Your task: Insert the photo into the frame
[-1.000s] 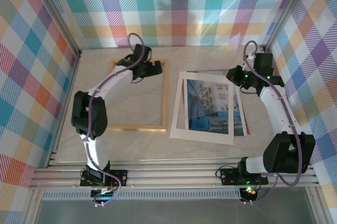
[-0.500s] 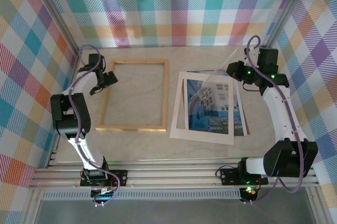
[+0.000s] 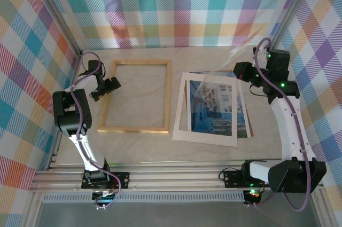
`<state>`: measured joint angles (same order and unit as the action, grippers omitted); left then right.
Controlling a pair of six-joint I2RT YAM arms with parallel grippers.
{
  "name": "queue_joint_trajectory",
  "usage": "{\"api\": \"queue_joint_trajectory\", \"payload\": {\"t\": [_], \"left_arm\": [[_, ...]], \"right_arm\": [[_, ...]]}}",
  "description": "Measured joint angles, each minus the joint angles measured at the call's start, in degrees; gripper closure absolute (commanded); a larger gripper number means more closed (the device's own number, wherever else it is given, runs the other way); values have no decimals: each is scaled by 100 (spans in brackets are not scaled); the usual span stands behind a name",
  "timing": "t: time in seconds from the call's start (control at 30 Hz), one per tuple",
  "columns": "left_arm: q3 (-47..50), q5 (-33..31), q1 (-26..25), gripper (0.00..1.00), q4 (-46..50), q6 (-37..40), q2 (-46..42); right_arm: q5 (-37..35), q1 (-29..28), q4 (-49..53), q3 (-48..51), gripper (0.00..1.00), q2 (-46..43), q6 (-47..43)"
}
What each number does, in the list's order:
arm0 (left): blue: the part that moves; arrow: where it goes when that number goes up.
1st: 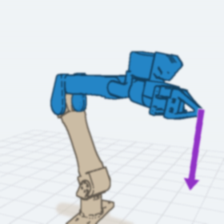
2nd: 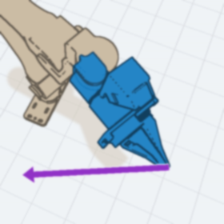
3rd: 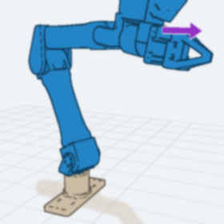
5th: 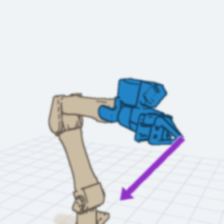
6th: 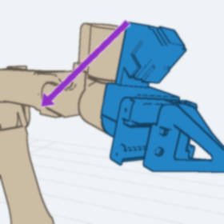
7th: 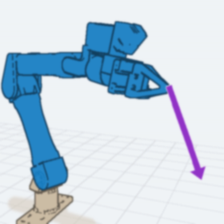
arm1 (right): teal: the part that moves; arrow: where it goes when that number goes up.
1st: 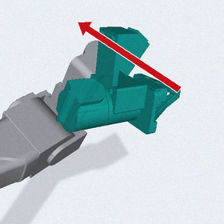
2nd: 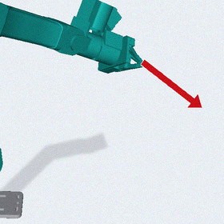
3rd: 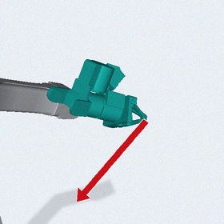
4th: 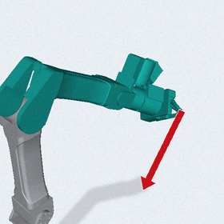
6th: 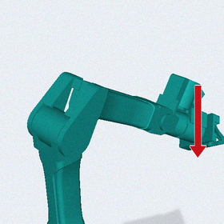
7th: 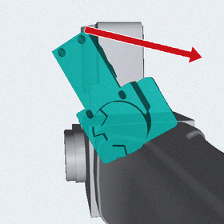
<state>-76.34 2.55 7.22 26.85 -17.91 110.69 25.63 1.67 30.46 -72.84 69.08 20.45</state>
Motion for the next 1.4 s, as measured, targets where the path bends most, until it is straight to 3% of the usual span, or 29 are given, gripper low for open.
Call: {"api": "queue_joint_trajectory", "payload": {"t": [0.33, 0.6, 0.87, 1.07, 1.4], "left_arm": [[216, 280, -76, 0, -195, -92, 11], [487, 479, -748, 0, -306, -413, -160], [302, 487, -977, 0, 26, -632, -232], [-192, 400, -767, 0, 507, -516, -382], [-323, 564, 199, 0, 997, -476, -846]], "right_arm": [[-114, 0, -96, 0, 100, -94, 2], [-87, 0, -251, -39, 100, -48, 9], [509, -109, -820, -533, 100, 479, 404], [664, -885, -1333, -831, 100, 898, 713], [431, -2461, -2339, -1611, 100, 2221, 1128]]}}
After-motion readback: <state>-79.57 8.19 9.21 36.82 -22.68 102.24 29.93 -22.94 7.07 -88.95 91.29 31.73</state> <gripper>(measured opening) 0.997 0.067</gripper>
